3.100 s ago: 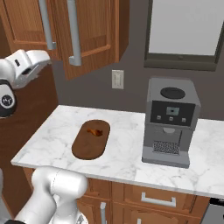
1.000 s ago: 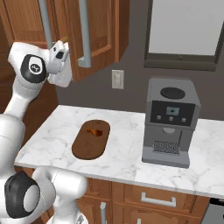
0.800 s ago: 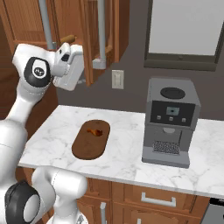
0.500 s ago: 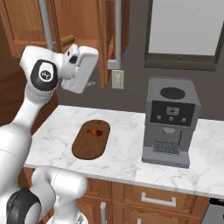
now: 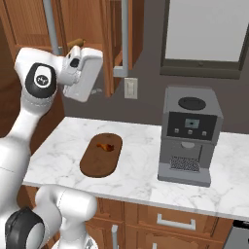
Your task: Open the cabinet, retrieve the rolling pin, and place it next to the meat on the cutting board to prepare for tenderizing.
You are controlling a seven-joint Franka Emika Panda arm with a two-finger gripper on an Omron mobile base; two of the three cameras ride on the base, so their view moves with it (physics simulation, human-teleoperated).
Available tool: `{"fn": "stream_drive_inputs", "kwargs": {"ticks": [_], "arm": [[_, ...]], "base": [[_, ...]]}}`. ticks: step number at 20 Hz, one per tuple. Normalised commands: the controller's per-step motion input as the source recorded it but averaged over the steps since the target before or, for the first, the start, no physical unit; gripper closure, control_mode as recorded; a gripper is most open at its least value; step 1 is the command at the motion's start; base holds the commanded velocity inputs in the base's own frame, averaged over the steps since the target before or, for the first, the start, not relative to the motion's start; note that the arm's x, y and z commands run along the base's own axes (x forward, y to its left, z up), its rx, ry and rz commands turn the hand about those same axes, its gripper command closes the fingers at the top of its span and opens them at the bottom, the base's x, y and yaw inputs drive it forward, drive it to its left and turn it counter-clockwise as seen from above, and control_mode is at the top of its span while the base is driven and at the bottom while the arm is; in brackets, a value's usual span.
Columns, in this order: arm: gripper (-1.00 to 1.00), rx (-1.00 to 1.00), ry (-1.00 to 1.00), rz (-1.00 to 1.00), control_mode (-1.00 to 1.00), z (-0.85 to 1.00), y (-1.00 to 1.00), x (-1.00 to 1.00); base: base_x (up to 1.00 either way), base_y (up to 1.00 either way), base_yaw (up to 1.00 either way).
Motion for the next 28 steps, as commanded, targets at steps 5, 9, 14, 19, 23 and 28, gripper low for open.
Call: {"fn": "stream_drive_inputs", "kwargs": {"ticks": [5, 9, 14, 19, 23, 28], "arm": [[-1.0, 0.0, -0.19, 0.0, -1.0, 0.0, 0.68, -0.63], [-1.0, 0.0, -0.21, 0.0, -1.0, 0.0, 0.79, -0.36], [-1.0, 0.08, -0.3, 0.0, -1.0, 0.03, 0.81, -0.16], [-1.0, 0.22, -0.27, 0.0, -1.0, 0.05, 0.5, 0.0], [-1.0, 0.26, -0.24, 0.05, -1.0, 0.03, 0.43, 0.0], [-1.0, 0.24, -0.33, 0.12, -1.0, 0.23, 0.33, 0.0]], "base": [[0.0, 0.0, 0.0], [0.0, 0.0, 0.0], [0.0, 0.0, 0.0], [0.0, 0.0, 0.0], [0.0, 0.0, 0.0], [0.0, 0.0, 0.0]]}}
